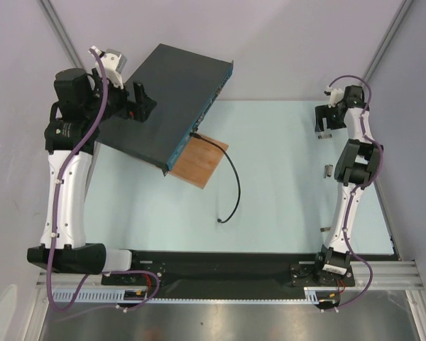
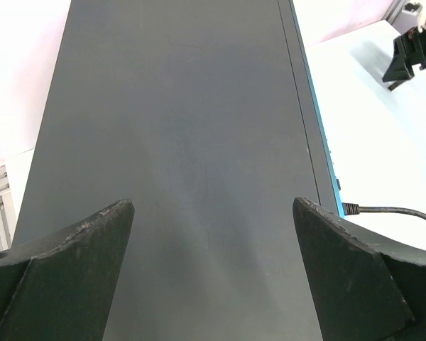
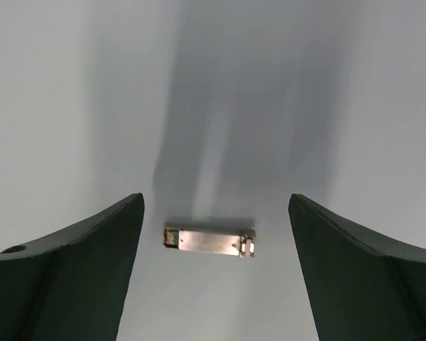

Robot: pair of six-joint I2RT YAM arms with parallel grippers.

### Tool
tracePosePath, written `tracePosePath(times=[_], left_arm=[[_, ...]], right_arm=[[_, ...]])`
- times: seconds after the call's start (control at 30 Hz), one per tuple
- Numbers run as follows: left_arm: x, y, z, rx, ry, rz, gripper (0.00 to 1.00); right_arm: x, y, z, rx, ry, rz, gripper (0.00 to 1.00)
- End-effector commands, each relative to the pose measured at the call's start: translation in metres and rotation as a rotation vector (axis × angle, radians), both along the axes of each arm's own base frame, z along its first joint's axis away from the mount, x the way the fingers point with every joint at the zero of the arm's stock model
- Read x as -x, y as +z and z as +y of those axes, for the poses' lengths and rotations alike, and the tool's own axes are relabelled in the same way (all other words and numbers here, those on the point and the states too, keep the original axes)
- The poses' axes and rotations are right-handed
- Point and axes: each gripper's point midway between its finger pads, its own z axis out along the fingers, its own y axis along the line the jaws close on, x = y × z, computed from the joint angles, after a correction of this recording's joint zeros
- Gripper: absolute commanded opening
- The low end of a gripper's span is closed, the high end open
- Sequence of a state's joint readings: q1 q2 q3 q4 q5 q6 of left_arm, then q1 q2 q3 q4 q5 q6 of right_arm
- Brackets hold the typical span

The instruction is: Insert the plug into the switch port

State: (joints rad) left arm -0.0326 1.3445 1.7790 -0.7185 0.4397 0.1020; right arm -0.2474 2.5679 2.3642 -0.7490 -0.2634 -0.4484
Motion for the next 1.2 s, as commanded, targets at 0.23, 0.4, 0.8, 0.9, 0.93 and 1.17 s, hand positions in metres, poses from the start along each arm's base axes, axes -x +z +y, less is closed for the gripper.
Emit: tracePosePath(times=[0.23,0.4,0.8,0.9,0.93,1.17], left_arm=[[-0.006,0.003,-0.002,0.014,-0.001,-0.02,1.0],[-0.006,0.003,-0.001,0.011,0.004,-0.022,1.0],[-0.004,0.006,-0.003,0.02,-0.004,-0.027,1.0],[-0.003,0.007,-0.003,0.02,-0.004,-0.029,1.0],[-0.002,0.006,-0.003,0.02,-0.004,-0.026,1.0],[-0.001,0.006,-0.006,0.032,-0.017,-0.023,1.0]], right_arm=[[-0.006,-0.026,0.003,-0.107,-0.135,0.012,0.68],[0.01,-0.03,0.003,-0.095,-0.145,0.078,0.36],[0.122,-0.049,0.05,-0.317,-0.191,0.432,0.21],[0.134,-0.031,0.062,-0.383,-0.174,0.441,0.27],[0.135,-0.022,0.064,-0.396,-0.159,0.424,0.31],[0.102,0.047,0.031,-0.26,-0.014,0.194,0.82]])
